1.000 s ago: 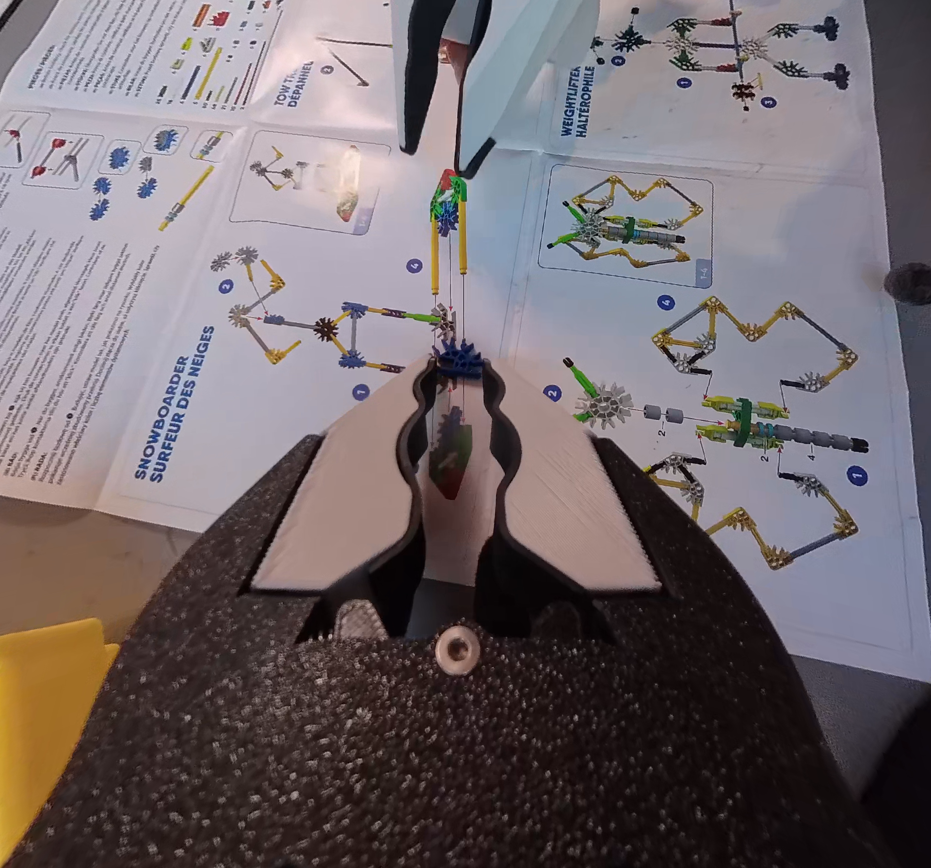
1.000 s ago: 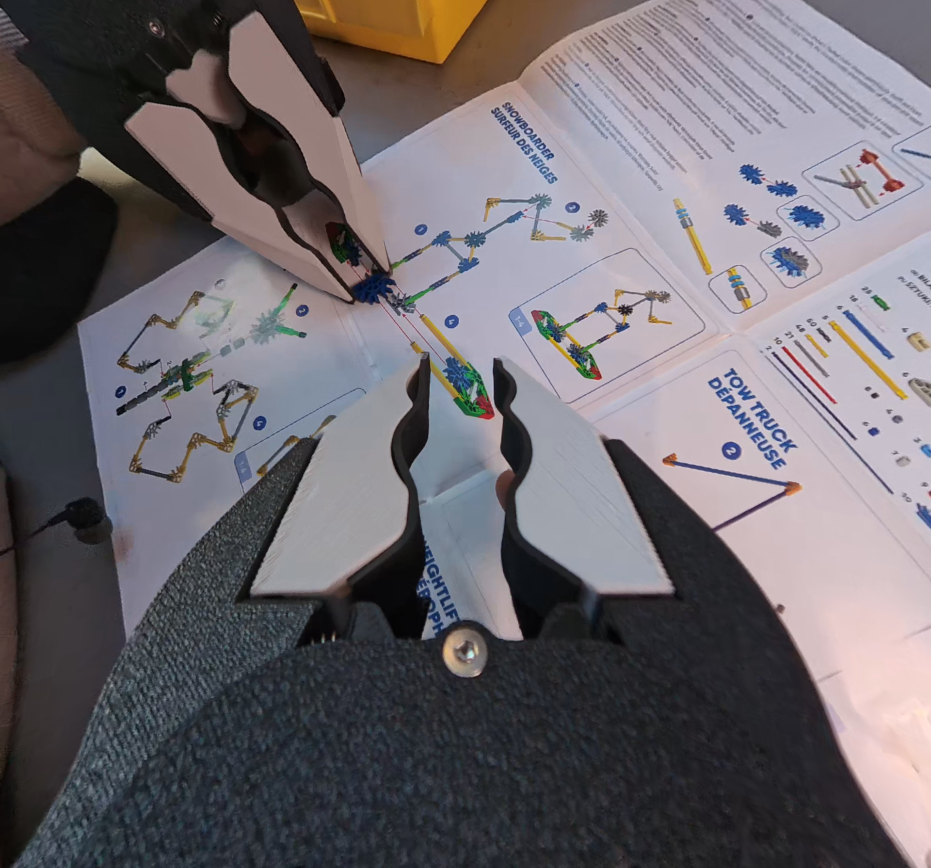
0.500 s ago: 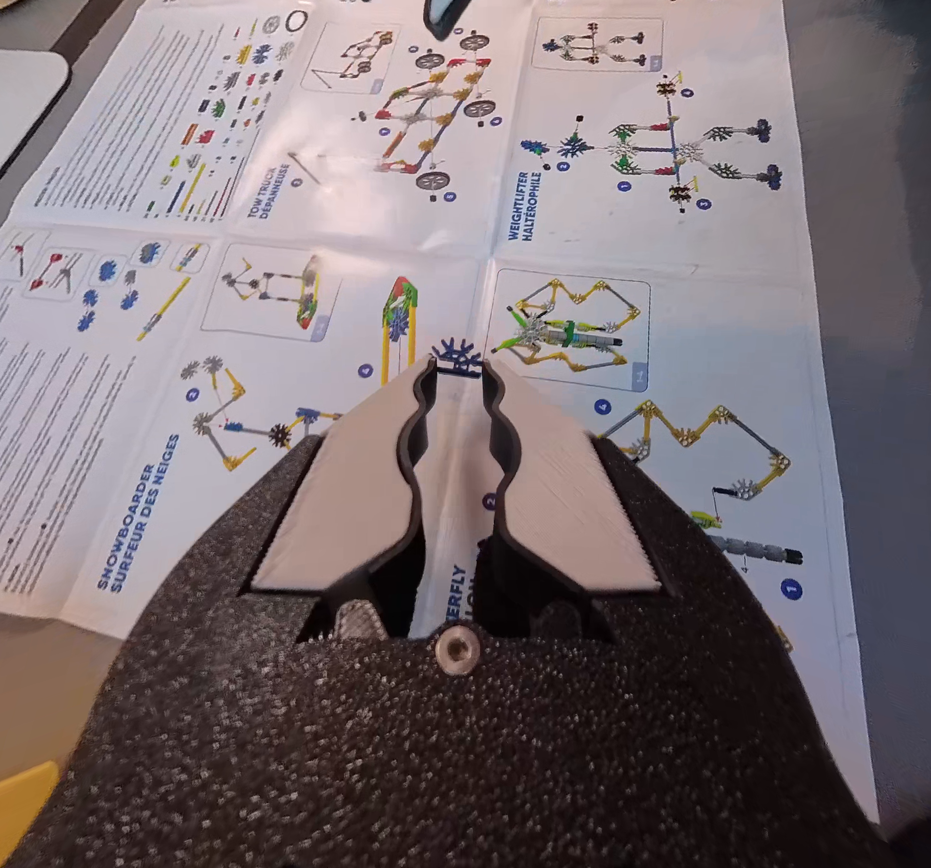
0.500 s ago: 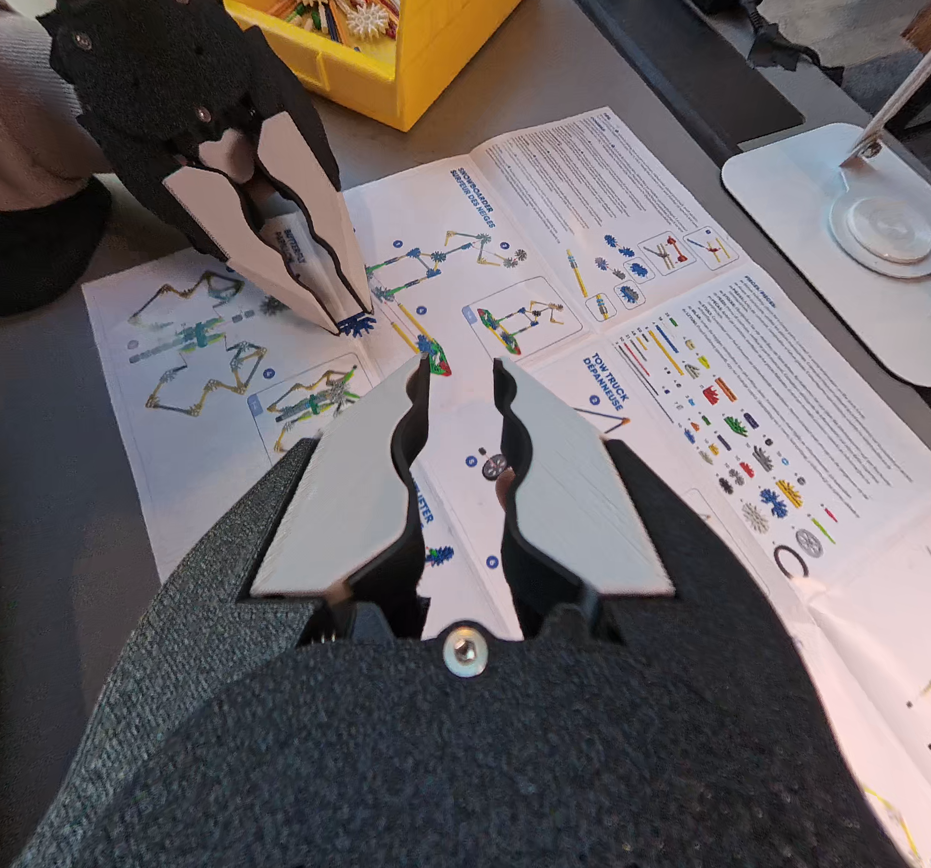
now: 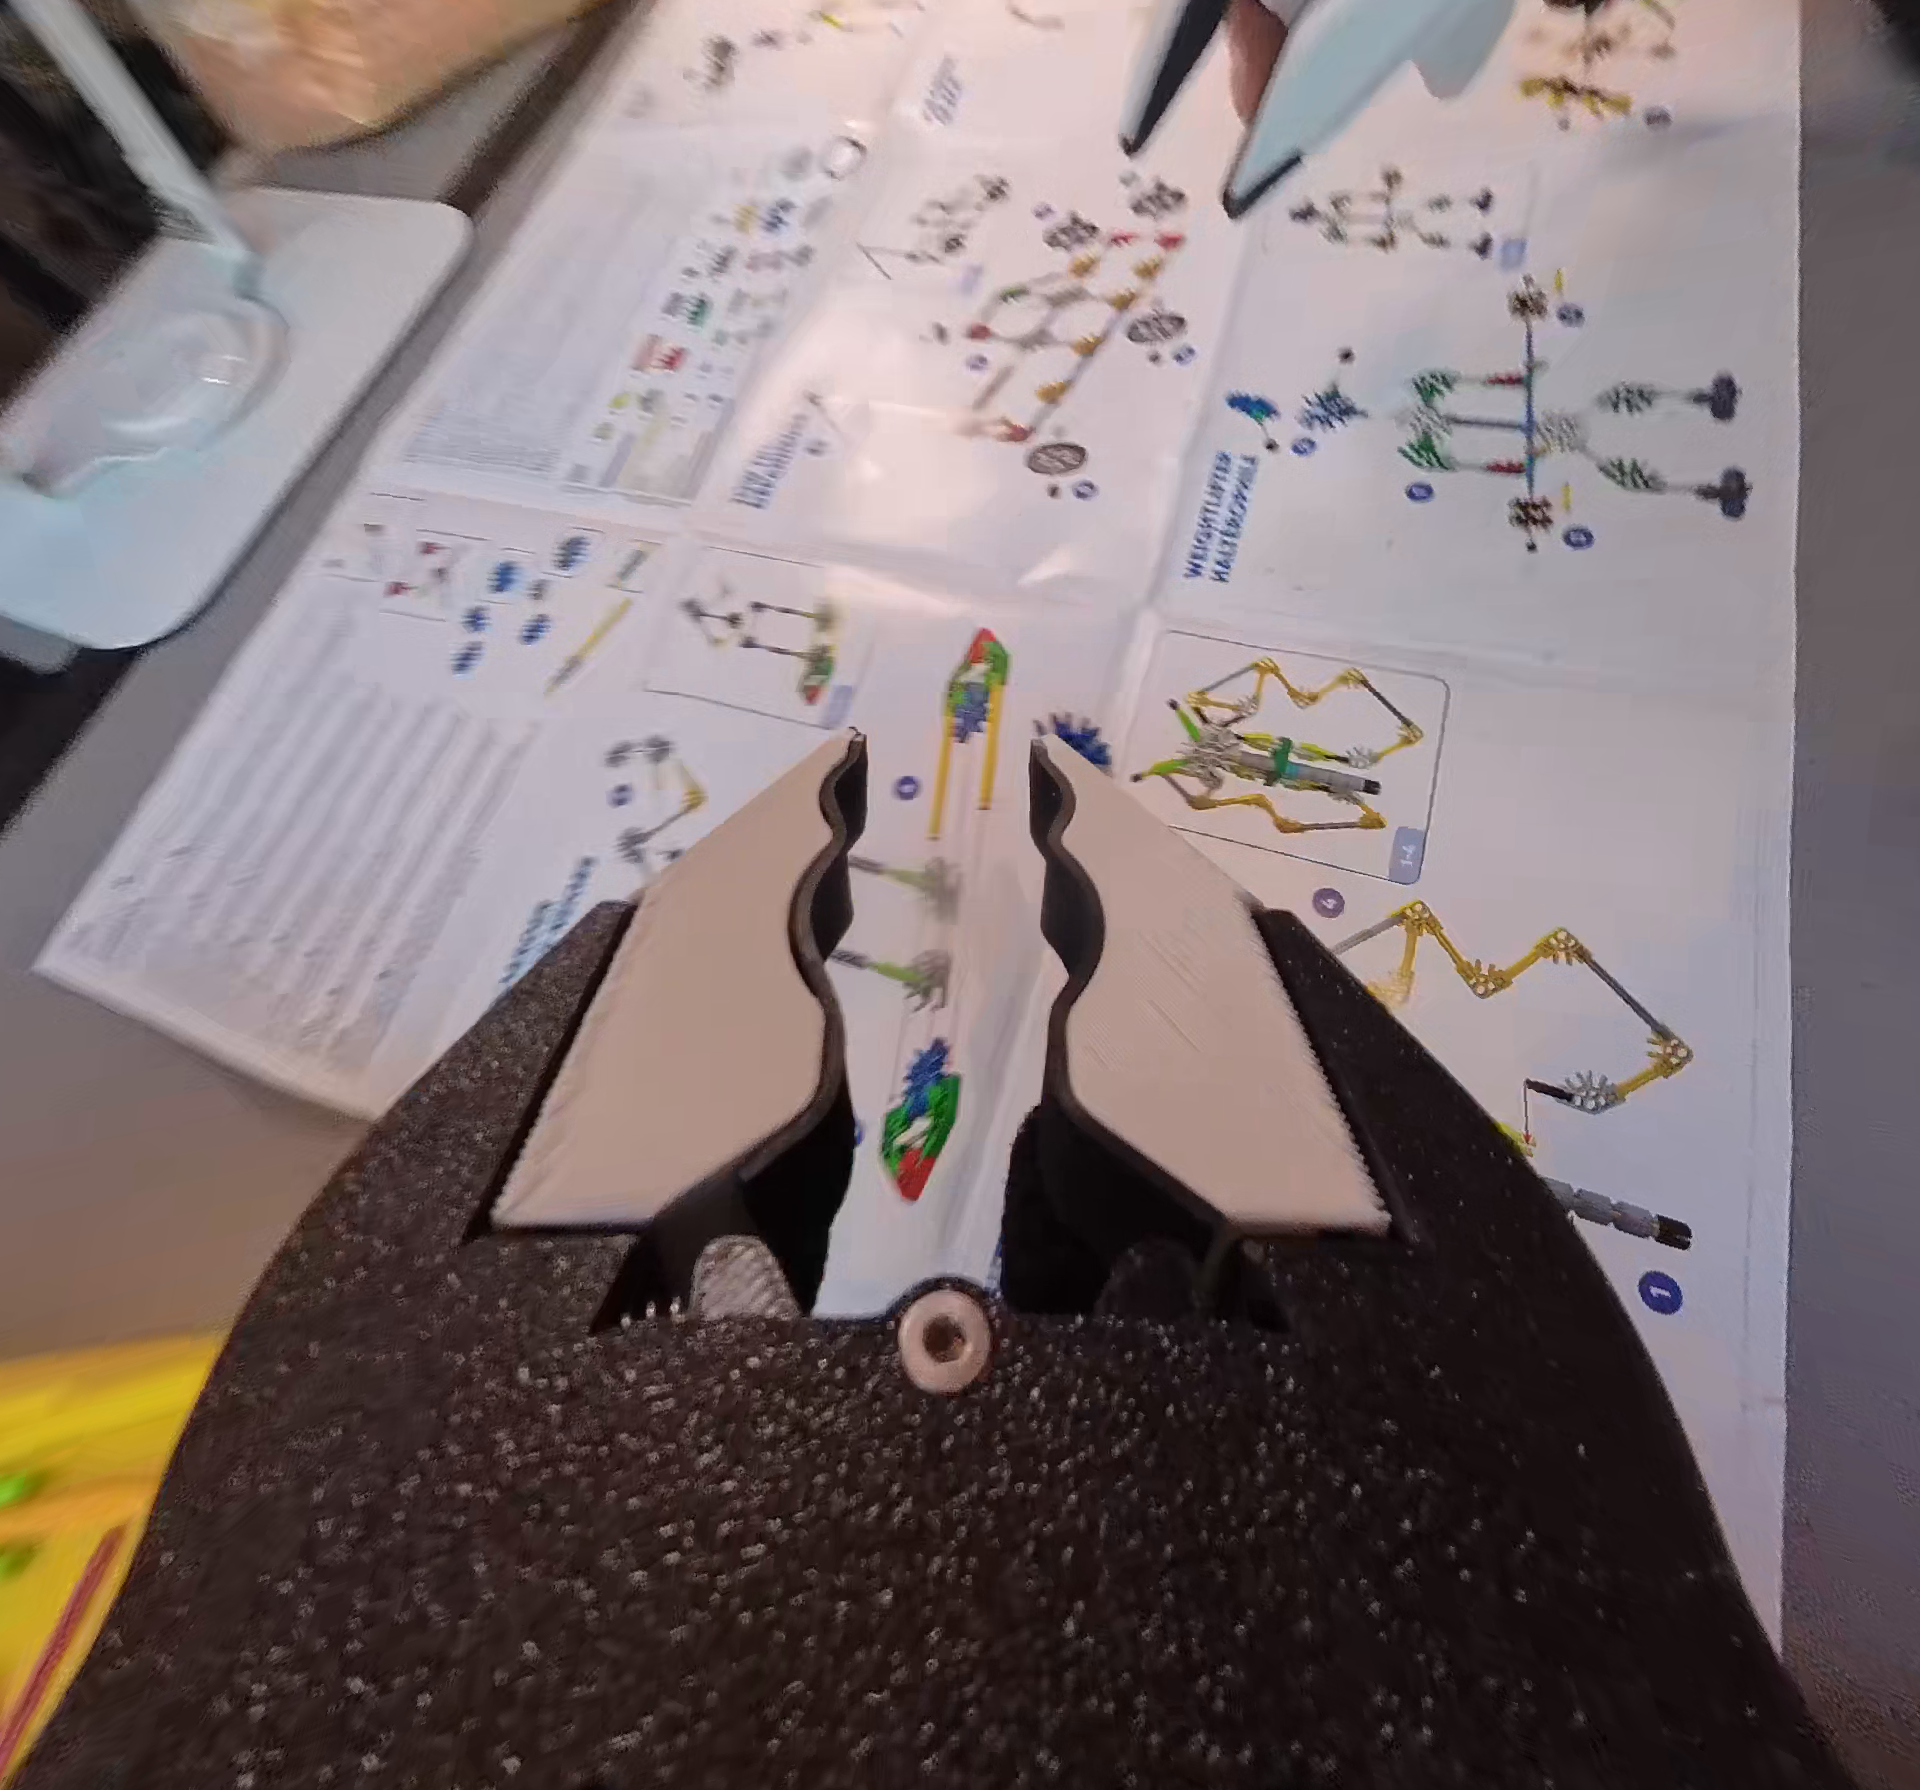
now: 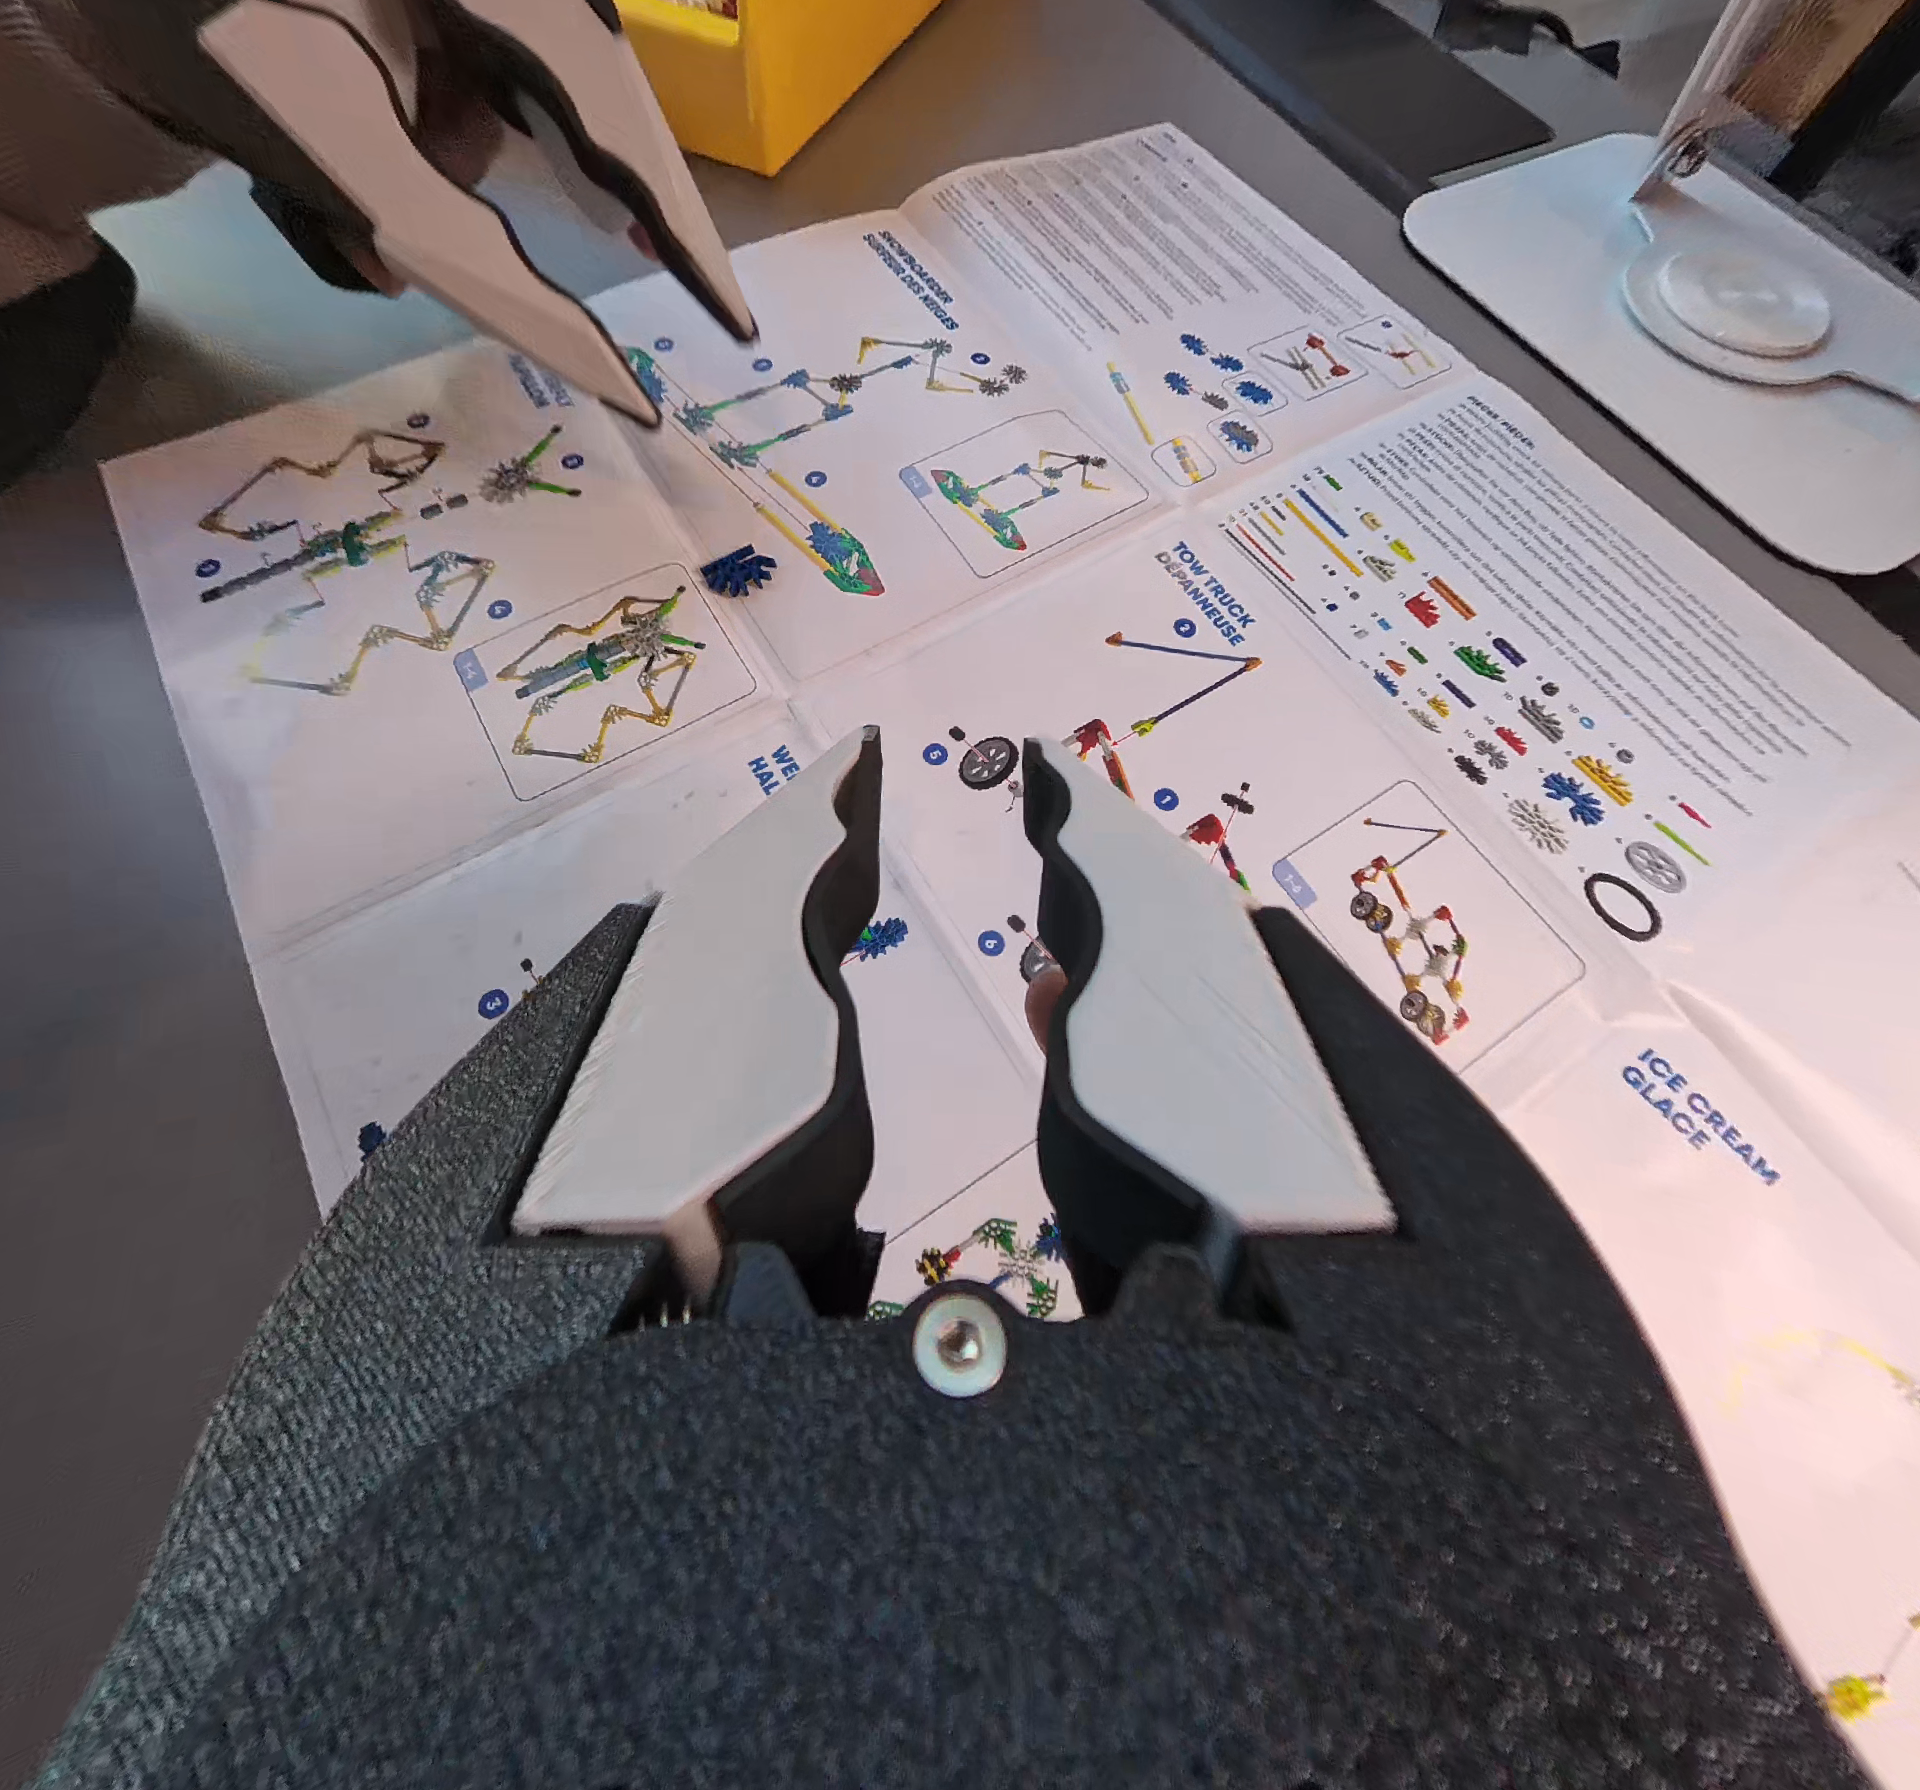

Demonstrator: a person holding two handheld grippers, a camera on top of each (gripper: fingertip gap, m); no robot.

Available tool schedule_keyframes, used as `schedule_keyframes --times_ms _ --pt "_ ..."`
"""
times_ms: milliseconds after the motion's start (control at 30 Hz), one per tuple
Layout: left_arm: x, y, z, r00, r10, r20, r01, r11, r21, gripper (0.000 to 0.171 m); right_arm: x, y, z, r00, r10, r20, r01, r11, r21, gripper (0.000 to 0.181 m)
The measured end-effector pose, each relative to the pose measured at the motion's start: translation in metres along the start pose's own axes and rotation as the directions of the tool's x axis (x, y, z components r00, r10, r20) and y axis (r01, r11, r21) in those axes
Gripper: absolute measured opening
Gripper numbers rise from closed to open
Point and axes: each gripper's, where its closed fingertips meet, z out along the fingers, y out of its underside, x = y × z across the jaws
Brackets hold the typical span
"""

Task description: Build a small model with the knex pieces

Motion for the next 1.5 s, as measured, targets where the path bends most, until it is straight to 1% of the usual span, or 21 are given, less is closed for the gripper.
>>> schedule_keyframes --times_ms 67,100,133,200,233,300,367,400,467,533,567,633,700,767,833,900,1000,1100,1233,1367,1500 --pt "-0.031 -0.017 -0.047 0.986 -0.057 0.16 0.041 0.994 0.104 0.036 0.004 -0.004 -0.002 0.999 0.042 0.018 -0.043 0.998 0.052 0.026" --pt "-0.05 -0.024 -0.08 0.96 -0.095 0.265 0.052 0.985 0.166 0.036 0.006 -0.006 -0.004 0.998 0.064 0.024 -0.066 0.995 0.08 0.026" --pt "-0.07 -0.028 -0.118 0.916 -0.143 0.375 0.06 0.973 0.225 0.036 0.009 -0.01 -0.005 0.996 0.084 0.029 -0.087 0.99 0.109 0.026" --pt "-0.106 -0.018 -0.204 0.784 -0.254 0.567 0.082 0.947 0.311 0.034 0.014 -0.016 -0.007 0.992 0.117 0.036 -0.121 0.979 0.161 0.028" --pt "-0.122 -0.003 -0.247 0.699 -0.31 0.644 0.112 0.938 0.329 0.03 0.016 -0.018 -0.007 0.991 0.128 0.035 -0.133 0.975 0.179 0.028" --pt "-0.147 0.045 -0.318 0.542 -0.398 0.74 0.242 0.917 0.316 0.029 0.019 -0.02 -0.006 0.99 0.137 0.029 -0.14 0.97 0.199 0.029" --pt "-0.164 0.103 -0.363 0.426 -0.465 0.776 0.414 0.863 0.289 0.029 0.02 -0.02 -0.004 0.991 0.134 0.022 -0.135 0.968 0.21 0.029" --pt "-0.17 0.135 -0.376 0.383 -0.483 0.788 0.513 0.82 0.254 0.029 0.02 -0.02 -0.002 0.991 0.129 0.021 -0.13 0.968 0.213 0.029" --pt "-0.176 0.191 -0.383 0.351 -0.477 0.806 0.662 0.735 0.147 0.029 0.019 -0.02 0.001 0.993 0.12 0.019 -0.121 0.968 0.218 0.029" --pt "-0.179 0.228 -0.373 0.367 -0.465 0.806 0.749 0.661 0.041 0.029 0.019 -0.021 0.004 0.992 0.127 0.017 -0.127 0.967 0.223 0.029" --pt "-0.181 0.242 -0.363 0.39 -0.461 0.797 0.776 0.631 -0.016 0.029 0.019 -0.021 0.005 0.991 0.134 0.018 -0.135 0.965 0.225 0.029" --pt "-0.19 0.266 -0.352 0.41 -0.408 0.816 0.8 0.59 -0.107 0.022 0.02 -0.023 0.006 0.989 0.148 0.013 -0.147 0.961 0.232 0.029" --pt "-0.201 0.28 -0.338 0.428 -0.417 0.802 0.814 0.563 -0.142 0.021 0.022 -0.025 0.006 0.988 0.156 0.006 -0.153 0.959 0.238 0.029" --pt "-0.211 0.286 -0.322 0.45 -0.467 0.761 0.819 0.556 -0.144 0.021 0.024 -0.025 0.005 0.987 0.163 -0.004 -0.157 0.958 0.238 0.029" --pt "-0.219 0.295 -0.315 0.451 -0.489 0.747 0.83 0.538 -0.149 0.021 0.026 -0.023 0.004 0.985 0.172 -0.014 -0.164 0.957 0.239 0.029" --pt "-0.224 0.297 -0.307 0.453 -0.537 0.711 0.837 0.532 -0.131 0.02 0.027 -0.021 0.005 0.983 0.184 -0.018 -0.175 0.956 0.236 0.029" --pt "-0.232 0.299 -0.301 0.457 -0.58 0.675 0.835 0.54 -0.102 0.02 0.029 -0.018 0.006 0.981 0.192 -0.025 -0.182 0.956 0.229 0.029" --pt "-0.237 0.304 -0.301 0.436 -0.604 0.667 0.847 0.526 -0.077 0.019 0.03 -0.017 0.009 0.979 0.201 -0.022 -0.191 0.956 0.224 0.029" --pt "-0.242 0.308 -0.296 0.427 -0.622 0.656 0.857 0.51 -0.074 0.019 0.029 -0.015 0.014 0.979 0.201 -0.016 -0.193 0.958 0.212 0.029" --pt "-0.244 0.311 -0.291 0.452 -0.592 0.667 0.848 0.518 -0.114 0.019 0.028 -0.014 0.015 0.981 0.194 -0.02 -0.186 0.961 0.204 0.029" --pt "-0.241 0.309 -0.287 0.468 -0.588 0.66 0.847 0.513 -0.143 0.023 0.028 -0.013 0.015 0.98 0.198 -0.018 -0.19 0.96 0.205 0.029"
